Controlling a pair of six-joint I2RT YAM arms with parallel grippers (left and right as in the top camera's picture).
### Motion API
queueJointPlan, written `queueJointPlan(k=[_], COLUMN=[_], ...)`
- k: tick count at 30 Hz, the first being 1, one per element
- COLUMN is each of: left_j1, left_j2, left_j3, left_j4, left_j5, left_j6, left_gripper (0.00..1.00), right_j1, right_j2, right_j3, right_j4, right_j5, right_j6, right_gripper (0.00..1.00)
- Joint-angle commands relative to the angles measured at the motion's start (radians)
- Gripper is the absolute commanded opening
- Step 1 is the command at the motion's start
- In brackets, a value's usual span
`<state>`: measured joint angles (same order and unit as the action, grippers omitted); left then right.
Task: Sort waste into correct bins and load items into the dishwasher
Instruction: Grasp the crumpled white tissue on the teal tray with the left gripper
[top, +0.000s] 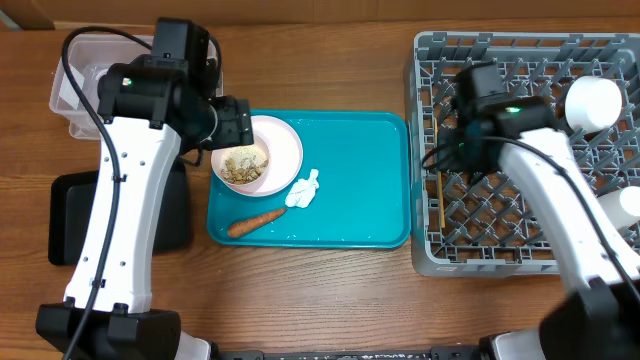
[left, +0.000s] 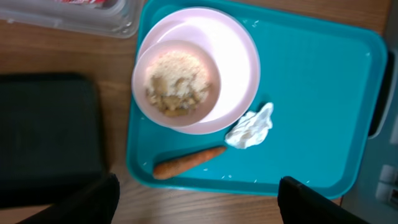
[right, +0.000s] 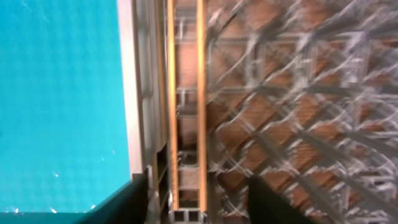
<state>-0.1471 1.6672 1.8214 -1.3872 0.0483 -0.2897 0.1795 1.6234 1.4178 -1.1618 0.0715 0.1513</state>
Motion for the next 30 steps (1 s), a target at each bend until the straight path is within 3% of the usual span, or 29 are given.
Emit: queueJointPlan(k=[1,10,19,30], left_j1=[-0.056,-0.209,-0.311,-0.344], left_j2=[0.009,0.121,0.34,0.53], left_j3=[-0.011,-0.045,-0.046,-0.047], left_j4=[0.042,0.084,0.041,-0.001], left_j5=[0.019,-0.013,-0.011,-0.011], left_j6=[-0.001,0.021,0.02,0.02], left_gripper=[0.84,0.82,0.81,0.79], right_j1=[-0.089,-0.249,-0.255,-0.255], right_j2=[-0.131,-0.159,-0.159,-0.159], right_j3=[0.062,0.061,0.061,0.061], right_j4=[0.002,-0.078,-0.074,-0.074], right_j5=[0.015,-0.046,-0.055,-0.055], right_j6=[0.032,0.032,0.031,0.031], right_gripper=[0.61,0.63,0.63,0.63])
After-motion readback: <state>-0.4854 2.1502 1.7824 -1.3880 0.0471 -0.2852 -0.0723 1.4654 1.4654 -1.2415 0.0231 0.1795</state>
